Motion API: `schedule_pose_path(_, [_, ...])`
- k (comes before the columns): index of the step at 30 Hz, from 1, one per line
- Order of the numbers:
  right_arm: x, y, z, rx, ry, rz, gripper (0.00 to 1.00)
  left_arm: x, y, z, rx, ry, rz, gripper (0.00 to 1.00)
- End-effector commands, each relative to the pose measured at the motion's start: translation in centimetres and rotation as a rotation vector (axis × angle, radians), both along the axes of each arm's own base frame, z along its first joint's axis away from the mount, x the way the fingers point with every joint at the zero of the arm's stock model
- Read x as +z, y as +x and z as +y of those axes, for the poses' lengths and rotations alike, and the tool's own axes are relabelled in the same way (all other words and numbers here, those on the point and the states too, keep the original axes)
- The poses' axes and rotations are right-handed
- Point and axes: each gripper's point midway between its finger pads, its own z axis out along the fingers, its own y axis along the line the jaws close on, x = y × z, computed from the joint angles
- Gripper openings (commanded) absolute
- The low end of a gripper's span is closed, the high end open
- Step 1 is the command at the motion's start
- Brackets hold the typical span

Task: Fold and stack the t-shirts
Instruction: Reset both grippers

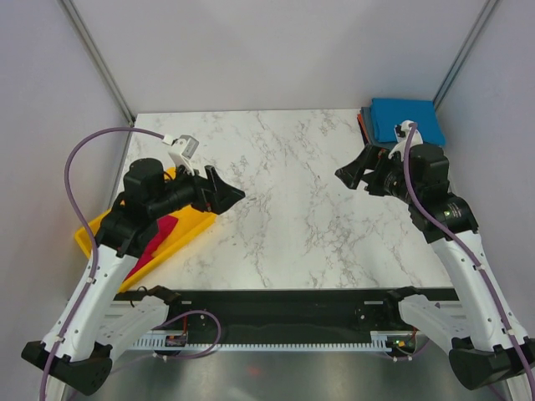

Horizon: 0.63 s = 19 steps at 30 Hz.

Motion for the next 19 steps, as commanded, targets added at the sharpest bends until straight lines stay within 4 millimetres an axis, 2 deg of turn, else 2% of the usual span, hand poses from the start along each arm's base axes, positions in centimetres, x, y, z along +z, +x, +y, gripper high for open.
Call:
schedule_pose_path(1, [1.7,0.6,-1.2,-0.037,-0.065,-0.058,0.98,0.9,-0.5,-0.3,-0.018,-0.030,-0.002,0.99])
schedule_pose_path(5, [2.9,0.5,-1.4,-0.039,-0.077,-0.078,0.98,2.1,-0.9,-0.1,-0.016,-0.042,-0.028,0.99])
schedule_pose_path(8, [2.9,0.7,-1.6,-0.047,-0.089,-0.085,0.98,2.5,-0.6,0.3,0.013,-0.040,-0.042,0.99])
schedule_pose_path(12, [2.2,1.3,-2.4,-0.085,-0.132,-0.074,0.98,2.5,-0.3,0.1,0.008,-0.038,-0.034,1.00])
schedule_pose_path(19, [1.7,1.5,-2.2,-0.094,-0.112,-0.059,0.98,1.9,0.1,0.0,0.012,-0.024,-0.022,1.00])
